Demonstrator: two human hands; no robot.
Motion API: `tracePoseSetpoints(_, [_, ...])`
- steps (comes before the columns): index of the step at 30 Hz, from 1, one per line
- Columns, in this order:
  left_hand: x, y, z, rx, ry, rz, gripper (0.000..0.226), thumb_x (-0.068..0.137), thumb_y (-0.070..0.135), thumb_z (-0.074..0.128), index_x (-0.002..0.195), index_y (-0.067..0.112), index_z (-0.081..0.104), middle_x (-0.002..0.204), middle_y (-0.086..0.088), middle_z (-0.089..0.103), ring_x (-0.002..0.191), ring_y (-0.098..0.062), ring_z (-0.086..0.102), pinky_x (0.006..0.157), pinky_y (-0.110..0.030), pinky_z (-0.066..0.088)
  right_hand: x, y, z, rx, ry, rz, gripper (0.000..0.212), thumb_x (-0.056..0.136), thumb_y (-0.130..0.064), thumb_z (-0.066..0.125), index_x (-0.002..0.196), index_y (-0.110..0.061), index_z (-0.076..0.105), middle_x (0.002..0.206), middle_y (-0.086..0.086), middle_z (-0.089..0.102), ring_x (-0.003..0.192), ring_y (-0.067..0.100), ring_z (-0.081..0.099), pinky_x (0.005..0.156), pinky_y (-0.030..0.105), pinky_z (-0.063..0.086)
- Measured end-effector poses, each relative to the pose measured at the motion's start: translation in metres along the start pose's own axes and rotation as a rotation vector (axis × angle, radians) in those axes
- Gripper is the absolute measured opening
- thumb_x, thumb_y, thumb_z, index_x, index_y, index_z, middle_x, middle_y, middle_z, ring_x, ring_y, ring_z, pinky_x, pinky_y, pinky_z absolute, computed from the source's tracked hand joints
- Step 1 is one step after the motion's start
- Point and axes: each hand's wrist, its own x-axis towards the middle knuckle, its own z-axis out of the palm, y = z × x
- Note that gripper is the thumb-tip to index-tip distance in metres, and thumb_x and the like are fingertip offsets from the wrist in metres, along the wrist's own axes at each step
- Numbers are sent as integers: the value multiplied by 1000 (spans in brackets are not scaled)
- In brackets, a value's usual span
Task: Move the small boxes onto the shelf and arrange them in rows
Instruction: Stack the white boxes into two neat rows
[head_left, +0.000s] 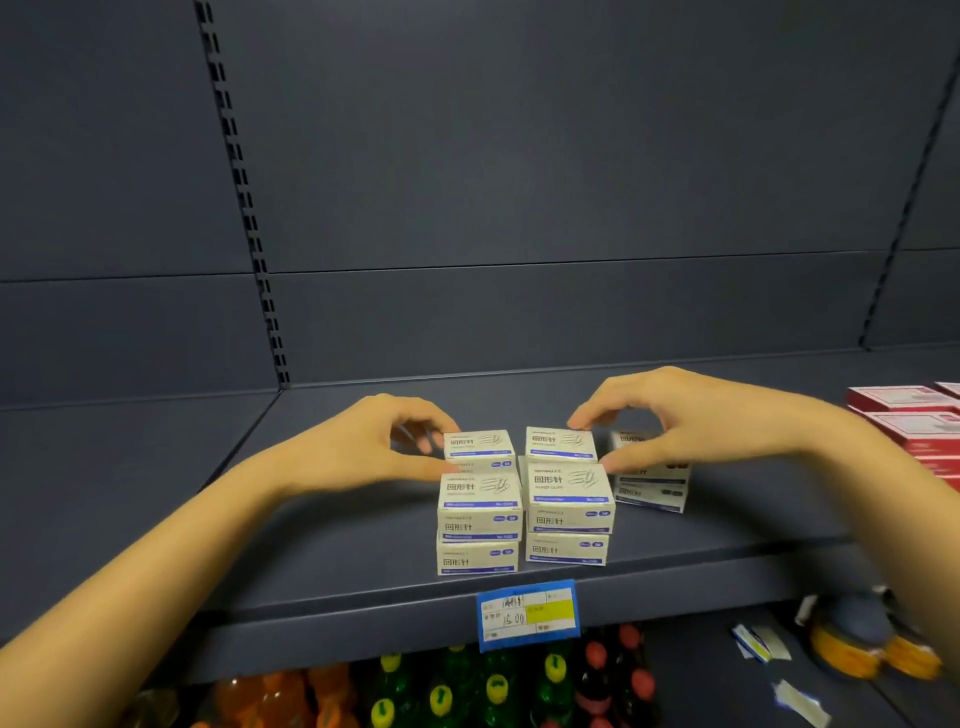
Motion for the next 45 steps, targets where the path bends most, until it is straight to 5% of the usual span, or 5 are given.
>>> tracePoseSetpoints(7, [6, -4, -5, -41, 5, -4, 35, 71, 39, 69, 102, 24, 66, 99, 10, 69, 93, -10, 62, 87, -29, 50, 12, 3, 4, 22, 22, -28, 35, 79, -44, 65, 111, -30, 62, 107, -22, 62, 99, -4, 57, 92, 28, 48])
tracePoseSetpoints(18, [60, -17, -14, 47, 242, -68, 28, 80, 27, 69, 104, 15, 65, 98, -2, 67, 84, -13, 59, 78, -21, 47, 45, 32, -3, 126, 103, -71, 30, 92, -31, 52, 122, -30, 53, 121, -11, 54, 106, 2, 55, 91, 22, 46])
tracePoseSetpoints(23, [91, -36, -8, 11, 212, -134, 30, 80, 21, 70, 107, 10, 63, 102, -5, 67, 86, -18, 59, 88, -34, 48, 84, 50, -12, 180, 222, -75, 28, 93, -23, 53, 121, -23, 53, 122, -1, 56, 107, 12, 55, 93, 30, 45])
tracePoseSetpoints(29, [100, -64, 7, -78, 247, -193, 28, 80, 21, 70, 106, 14, 64, 106, -6, 66, 96, -23, 61, 90, -29, 47, 119, 79, 2, 260, 319, -26, 27, 94, -21, 51, 121, -20, 54, 120, -1, 54, 108, 18, 54, 96, 37, 44])
tracePoseSetpoints(45, [116, -89, 28, -62, 356, -205, 36, 84, 20, 65, 117, 11, 54, 112, -4, 63, 105, -23, 55, 97, -36, 44, 142, 113, 46, 167, 263, 59, 35, 91, -27, 56, 125, -20, 54, 122, -2, 56, 103, 12, 55, 93, 31, 45])
